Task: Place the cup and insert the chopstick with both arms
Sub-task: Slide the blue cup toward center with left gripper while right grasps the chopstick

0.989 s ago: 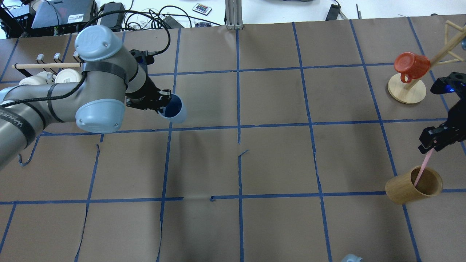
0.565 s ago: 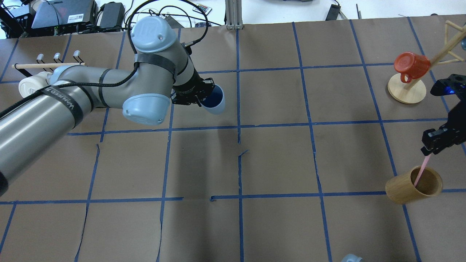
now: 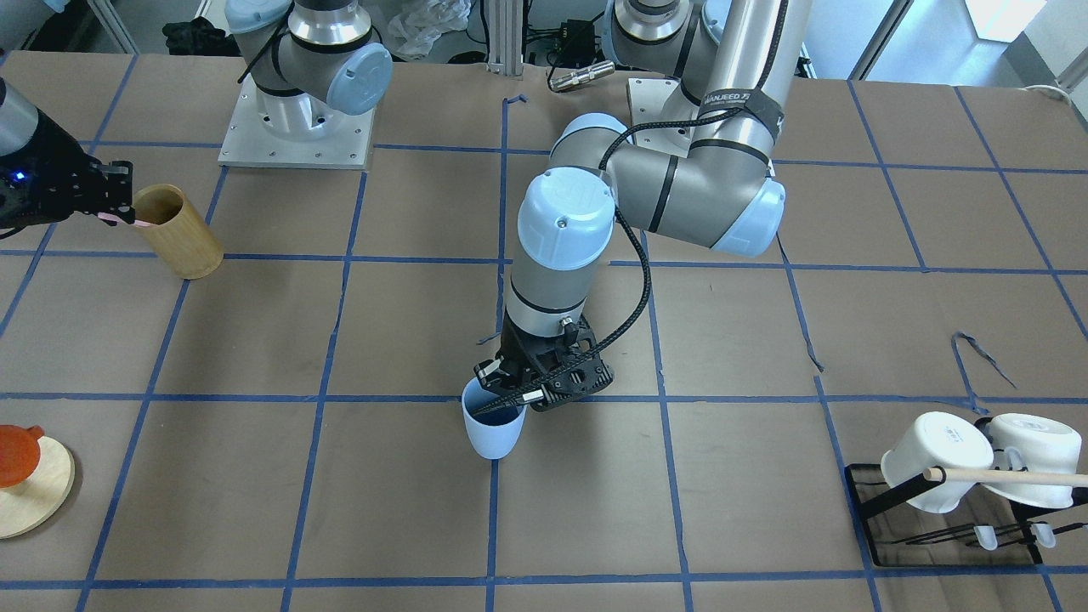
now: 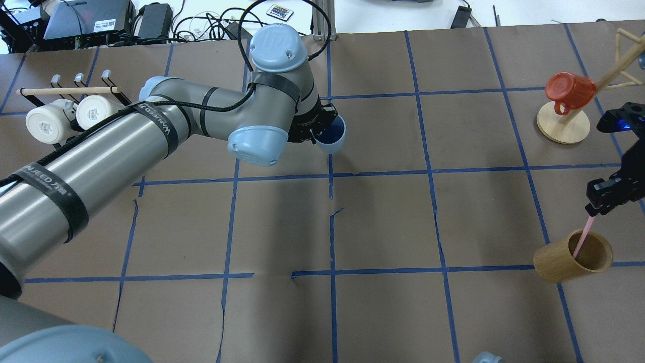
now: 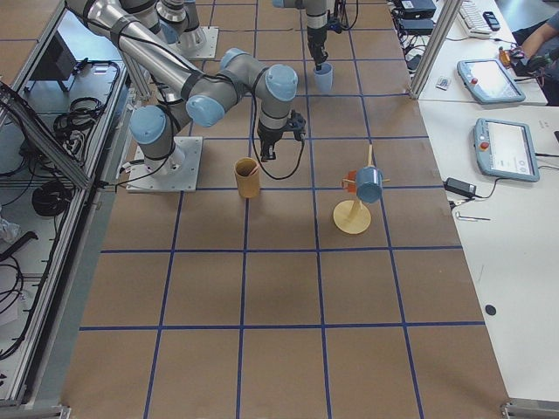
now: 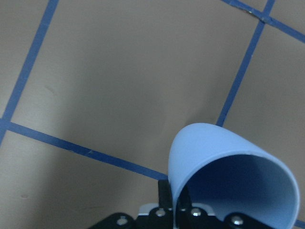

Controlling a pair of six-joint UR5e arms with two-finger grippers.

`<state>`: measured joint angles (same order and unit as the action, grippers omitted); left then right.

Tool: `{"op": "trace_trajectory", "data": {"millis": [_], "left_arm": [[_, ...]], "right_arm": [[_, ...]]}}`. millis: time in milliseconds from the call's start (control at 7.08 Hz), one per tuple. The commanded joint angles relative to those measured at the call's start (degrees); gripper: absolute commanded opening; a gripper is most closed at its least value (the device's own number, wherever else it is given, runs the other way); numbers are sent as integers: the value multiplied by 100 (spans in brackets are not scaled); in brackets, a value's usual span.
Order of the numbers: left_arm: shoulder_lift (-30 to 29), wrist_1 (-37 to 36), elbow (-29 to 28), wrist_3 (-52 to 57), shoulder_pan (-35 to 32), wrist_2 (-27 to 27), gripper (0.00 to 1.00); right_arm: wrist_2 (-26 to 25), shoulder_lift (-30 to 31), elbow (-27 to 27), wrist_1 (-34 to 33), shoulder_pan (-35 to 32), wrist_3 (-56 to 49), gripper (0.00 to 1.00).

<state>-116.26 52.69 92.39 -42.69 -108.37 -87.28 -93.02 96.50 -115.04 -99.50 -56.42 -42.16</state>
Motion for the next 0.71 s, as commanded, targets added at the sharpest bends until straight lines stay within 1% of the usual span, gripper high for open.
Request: {"op": "trace_trajectory", "data": {"millis": [0,565], "left_arm": [[-98,5,-36,23,-71,-25,0],[-177,14,-1,120,-62,-87,0]], "right_arm": [[-180,1,113,1,0,-20,0],[-93,1,911,580,-18,-3,0]]}}
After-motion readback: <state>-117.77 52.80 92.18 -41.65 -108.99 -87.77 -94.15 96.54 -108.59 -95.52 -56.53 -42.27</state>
